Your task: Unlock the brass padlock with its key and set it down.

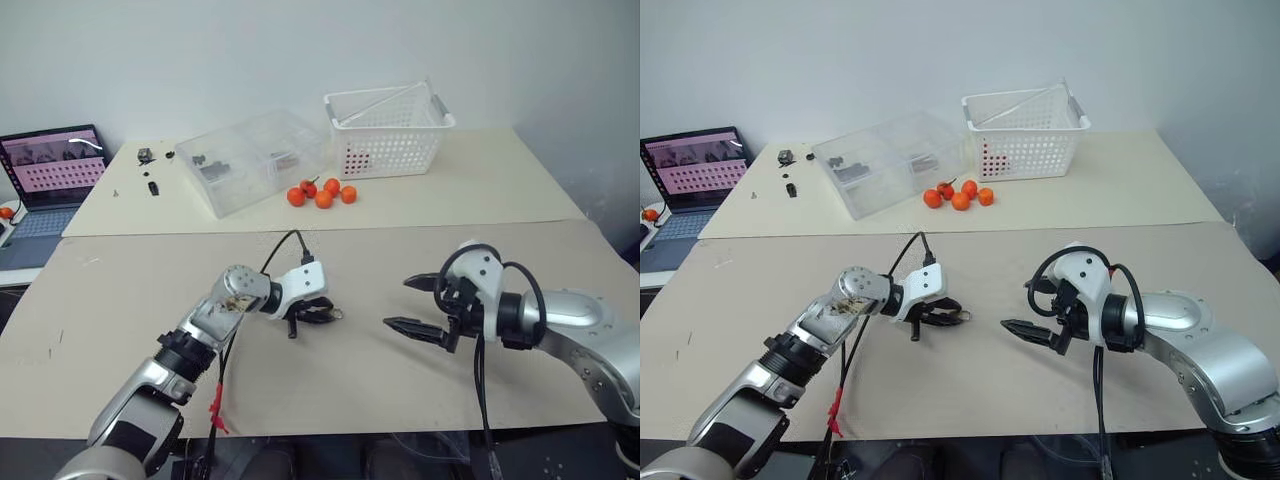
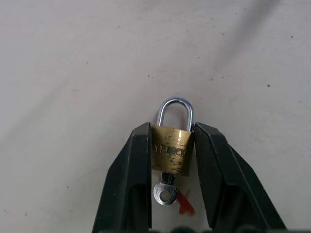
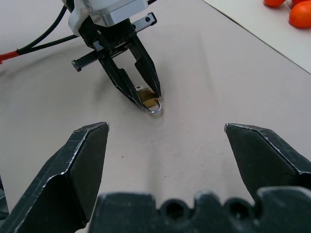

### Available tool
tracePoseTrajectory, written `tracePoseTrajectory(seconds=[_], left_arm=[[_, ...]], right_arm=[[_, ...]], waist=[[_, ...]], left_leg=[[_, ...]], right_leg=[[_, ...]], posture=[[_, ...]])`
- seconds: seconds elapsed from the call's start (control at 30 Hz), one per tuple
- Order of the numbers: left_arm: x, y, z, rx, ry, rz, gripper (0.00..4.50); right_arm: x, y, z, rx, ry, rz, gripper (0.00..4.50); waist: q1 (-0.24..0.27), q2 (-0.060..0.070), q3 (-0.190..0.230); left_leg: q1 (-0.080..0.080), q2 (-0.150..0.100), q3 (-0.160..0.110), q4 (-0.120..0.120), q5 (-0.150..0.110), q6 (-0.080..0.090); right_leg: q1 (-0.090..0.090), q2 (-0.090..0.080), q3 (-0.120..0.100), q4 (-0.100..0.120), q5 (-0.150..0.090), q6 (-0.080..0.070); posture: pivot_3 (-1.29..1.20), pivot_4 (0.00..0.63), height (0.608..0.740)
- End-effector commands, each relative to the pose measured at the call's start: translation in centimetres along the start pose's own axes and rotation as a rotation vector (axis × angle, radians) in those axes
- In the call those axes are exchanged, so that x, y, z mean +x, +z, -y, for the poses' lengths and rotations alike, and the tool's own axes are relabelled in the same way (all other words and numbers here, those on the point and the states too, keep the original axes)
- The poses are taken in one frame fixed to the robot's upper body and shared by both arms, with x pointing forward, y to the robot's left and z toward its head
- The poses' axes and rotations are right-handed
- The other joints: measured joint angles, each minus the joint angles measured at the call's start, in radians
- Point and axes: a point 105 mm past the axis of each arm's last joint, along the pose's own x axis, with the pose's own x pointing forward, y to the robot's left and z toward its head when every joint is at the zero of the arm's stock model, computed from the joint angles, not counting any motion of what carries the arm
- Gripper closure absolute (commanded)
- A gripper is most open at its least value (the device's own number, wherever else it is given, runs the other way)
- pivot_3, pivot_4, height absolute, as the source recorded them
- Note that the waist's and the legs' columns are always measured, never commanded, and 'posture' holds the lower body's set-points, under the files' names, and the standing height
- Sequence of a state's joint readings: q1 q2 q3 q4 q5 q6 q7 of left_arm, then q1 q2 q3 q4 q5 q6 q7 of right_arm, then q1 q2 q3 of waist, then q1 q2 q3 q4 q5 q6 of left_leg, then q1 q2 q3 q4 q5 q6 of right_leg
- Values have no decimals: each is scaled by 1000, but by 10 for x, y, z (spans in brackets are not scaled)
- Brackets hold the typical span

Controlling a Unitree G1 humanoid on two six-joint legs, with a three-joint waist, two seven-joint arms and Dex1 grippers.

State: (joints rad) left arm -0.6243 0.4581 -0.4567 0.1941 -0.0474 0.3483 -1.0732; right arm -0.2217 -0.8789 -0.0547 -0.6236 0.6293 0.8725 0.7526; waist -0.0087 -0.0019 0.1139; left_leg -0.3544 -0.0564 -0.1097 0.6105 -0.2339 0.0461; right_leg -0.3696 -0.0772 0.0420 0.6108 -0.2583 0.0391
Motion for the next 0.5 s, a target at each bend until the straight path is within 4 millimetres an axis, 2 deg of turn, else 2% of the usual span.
tracePoseTrajectory(seconds=[0.03,0.17,0.23,0.33,0.4,0.5], left_arm=[[-2,9,-1,29,3,17,2371],[0,9,4,-27,-17,42,742],[-2,10,3,-54,-2,66,65],[-11,24,-2,-93,10,144,65],[-28,39,-5,-102,-20,226,65],[-55,47,-9,-96,-46,266,65]], right_arm=[[-4,16,1,-65,-19,42,0],[-3,16,2,-61,-21,52,0],[-1,16,3,-57,-22,56,0],[0,16,2,-49,-15,59,0],[-1,14,2,-45,-6,56,0],[-2,11,2,-46,9,40,0]], waist=[[1,-2,1],[1,-2,1],[1,-3,2],[0,-3,2],[0,-4,2],[-3,-4,3]], left_leg=[[0,0,0,0,0,0],[0,0,0,0,0,0],[0,0,0,0,0,0],[0,1,0,0,0,0],[-1,1,0,0,0,0],[-1,1,0,0,0,0]], right_leg=[[0,0,0,0,0,0],[0,0,0,0,0,0],[0,0,0,0,0,0],[0,0,0,0,0,0],[-1,0,0,0,0,0],[-2,0,0,0,0,0]], posture=[[0,150,740],[0,150,740],[0,150,740],[0,150,740],[0,150,740],[0,150,740]])
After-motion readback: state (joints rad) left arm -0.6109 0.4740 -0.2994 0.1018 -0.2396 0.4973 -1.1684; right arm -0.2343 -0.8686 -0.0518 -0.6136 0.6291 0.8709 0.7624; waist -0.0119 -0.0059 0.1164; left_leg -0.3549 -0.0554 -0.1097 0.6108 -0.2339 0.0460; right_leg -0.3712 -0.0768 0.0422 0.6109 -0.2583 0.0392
